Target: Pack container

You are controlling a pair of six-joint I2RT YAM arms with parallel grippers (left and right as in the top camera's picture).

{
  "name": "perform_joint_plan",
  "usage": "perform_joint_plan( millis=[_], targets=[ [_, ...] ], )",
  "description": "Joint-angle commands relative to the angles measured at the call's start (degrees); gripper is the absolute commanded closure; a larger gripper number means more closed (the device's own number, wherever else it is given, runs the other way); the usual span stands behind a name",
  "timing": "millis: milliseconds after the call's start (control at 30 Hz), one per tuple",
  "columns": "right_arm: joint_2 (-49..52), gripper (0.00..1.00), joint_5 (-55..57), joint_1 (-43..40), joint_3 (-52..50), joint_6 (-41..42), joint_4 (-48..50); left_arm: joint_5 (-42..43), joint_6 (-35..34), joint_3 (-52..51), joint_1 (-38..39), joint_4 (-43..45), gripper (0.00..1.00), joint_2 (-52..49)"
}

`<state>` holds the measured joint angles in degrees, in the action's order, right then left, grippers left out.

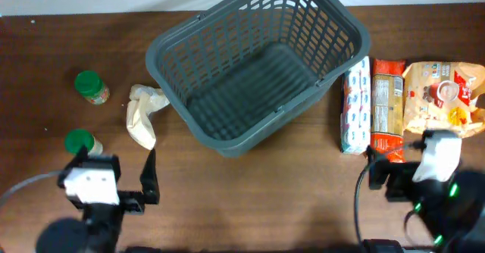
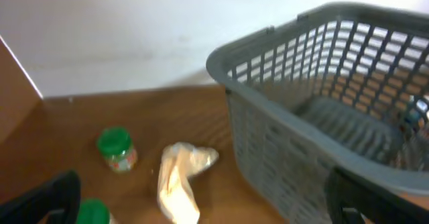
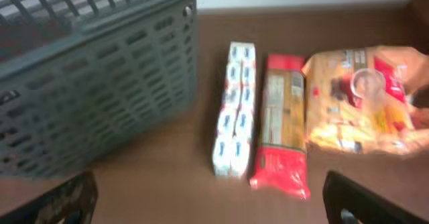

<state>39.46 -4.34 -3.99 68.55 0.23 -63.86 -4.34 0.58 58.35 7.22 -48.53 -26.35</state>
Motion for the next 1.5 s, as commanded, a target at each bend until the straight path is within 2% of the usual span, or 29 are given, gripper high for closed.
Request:
perform_joint_plan(
  millis=[0,100,200,233,267,333,400,533,600,633,667,700,733,767,800,867,900,967,1000,1233,1467],
  targets=[
    [15.2,0.01,-0.5,-0.2,18.7,-0.3,-3.8,3.6,-0.4,14.6,0.1,-6.8,0.01,-12.1],
    [25.4,0.01,-16.1,-0.2,32.7,-0.2,-8.5,12.5,-0.2,28.2,0.1,-15.8,0.01,-21.4],
    [31.1,0.01,-24.8,-0.2,38.5,-0.2,-9.7,20.3,0.3,38.9,0.2,-24.7,0.01,-29.2],
    [32.4,0.11,-26.7,-0.2,39.3,-0.2,-9.4,22.6,0.3,41.8,0.2,-27.7,0.01,-31.8],
    [35.1,0.36,-28.4,-0.1,40.0,0.5,-9.3,27.0,4.0,44.5,0.9,-32.1,0.01,-35.2],
    [36.9,0.36,-28.1,0.3,40.1,0.9,-9.3,29.8,8.0,44.9,2.8,-34.8,0.01,-37.4],
    [39.3,0.36,-26.1,1.6,40.1,1.5,-9.3,30.1,8.6,44.9,7.3,-37.3,0.01,-40.3],
    [42.6,0.36,-20.0,5.3,40.1,2.2,-8.9,30.0,9.0,44.9,16.4,-36.3,0.01,-44.1],
    [44.6,0.36,-17.0,8.1,40.1,2.2,-7.8,26.8,9.0,44.9,22.5,-34.2,0.08,-46.2],
    [45.3,0.37,-15.8,9.2,40.1,2.2,-7.4,24.3,9.0,44.9,24.6,-34.0,0.07,-46.8],
    [46.4,0.39,-14.5,10.5,40.1,2.2,-6.9,20.5,9.0,44.9,28.0,-34.1,0.01,-47.4],
    [47.3,0.42,-14.0,11.4,40.1,2.2,-6.6,16.0,9.0,44.9,31.8,-34.2,0.01,-48.0],
    [48.1,0.44,-13.5,12.0,40.1,2.2,-6.4,11.9,9.6,44.9,34.9,-34.2,0.3,-48.6],
    [48.9,0.46,-12.9,12.4,40.0,2.2,-6.2,6.6,10.0,44.9,38.7,-34.2,0.94,-49.4],
    [49.6,0.5,-12.9,12.3,40.0,2.2,-6.1,4.7,10.0,44.9,40.4,-34.2,0.98,-49.9],
    [50.7,0.62,-12.9,12.3,40.0,2.2,-5.8,2.6,8.9,44.9,43.9,-34.1,0.98,-51.5],
    [52.2,0.76,-12.9,12.3,40.0,2.2,-5.3,2.6,7.9,44.9,45.5,-34.1,0.98,-52.8],
    [53.7,0.92,-12.9,12.3,40.0,2.2,-4.8,2.5,7.7,44.8,47.3,-34.6,0.98,-55.0],
    [54.6,0.96,-12.9,12.3,40.0,2.2,-4.7,2.4,7.7,44.8,47.5,-34.8,0.98,-56.4],
    [59.1,0.96,-12.5,12.3,40.0,2.2,-4.7,-2.8,7.7,44.7,47.5,-36.9,0.98,-66.6],
    [59.6,0.96,-5.0,12.3,40.0,2.1,-8.0,-8.2,7.9,44.6,44.6,-37.4,0.98,-69.5]
  ],
)
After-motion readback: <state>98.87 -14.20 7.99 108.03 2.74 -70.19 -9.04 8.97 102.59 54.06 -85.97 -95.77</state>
